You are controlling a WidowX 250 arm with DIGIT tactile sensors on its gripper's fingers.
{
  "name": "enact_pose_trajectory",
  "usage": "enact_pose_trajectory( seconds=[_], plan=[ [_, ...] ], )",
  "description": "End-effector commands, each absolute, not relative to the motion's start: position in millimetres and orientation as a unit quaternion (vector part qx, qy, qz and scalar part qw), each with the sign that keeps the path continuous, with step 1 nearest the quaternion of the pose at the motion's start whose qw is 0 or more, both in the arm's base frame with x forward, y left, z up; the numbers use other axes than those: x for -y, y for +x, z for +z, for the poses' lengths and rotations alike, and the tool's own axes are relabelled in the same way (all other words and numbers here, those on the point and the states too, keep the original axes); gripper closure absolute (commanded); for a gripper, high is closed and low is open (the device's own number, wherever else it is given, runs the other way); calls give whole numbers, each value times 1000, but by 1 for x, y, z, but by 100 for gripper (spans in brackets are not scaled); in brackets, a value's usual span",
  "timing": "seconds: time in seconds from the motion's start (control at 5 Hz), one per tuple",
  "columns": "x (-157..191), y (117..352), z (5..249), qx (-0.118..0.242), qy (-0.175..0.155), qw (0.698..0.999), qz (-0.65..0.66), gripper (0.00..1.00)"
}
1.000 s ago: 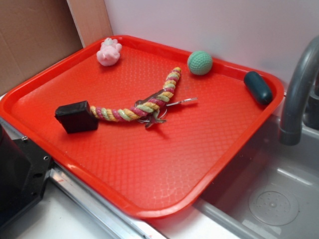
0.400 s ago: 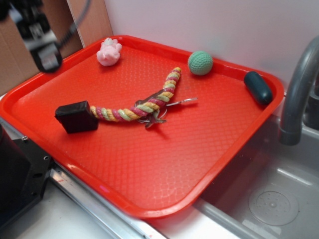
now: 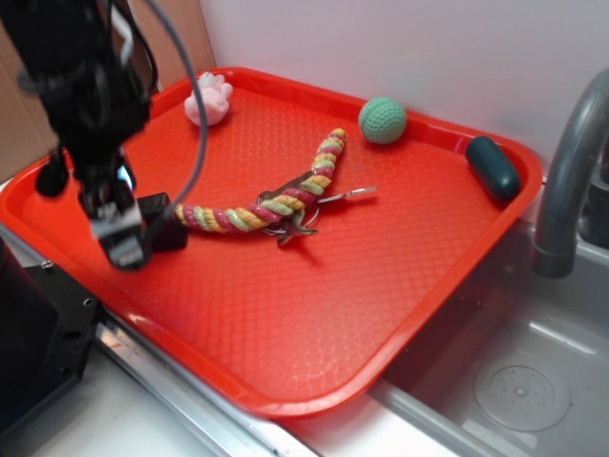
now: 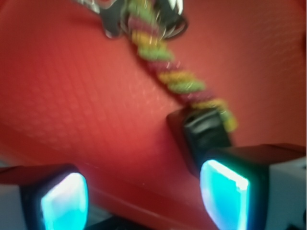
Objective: Grab the black box.
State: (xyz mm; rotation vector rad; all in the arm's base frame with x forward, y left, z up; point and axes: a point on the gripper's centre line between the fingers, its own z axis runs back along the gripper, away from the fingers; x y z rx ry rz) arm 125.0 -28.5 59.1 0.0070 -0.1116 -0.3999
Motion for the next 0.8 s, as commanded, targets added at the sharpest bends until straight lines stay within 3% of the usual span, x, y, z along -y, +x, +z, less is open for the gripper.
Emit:
enact_pose_trajectory(
  seconds=[0.0,0.4,0.6],
  plan=[
    [6,141,54,47,29,978,-203,0],
    [-5,145,104,70,49,977,-194,0],
    [-11,143,108,86,45,977,-188,0]
  ],
)
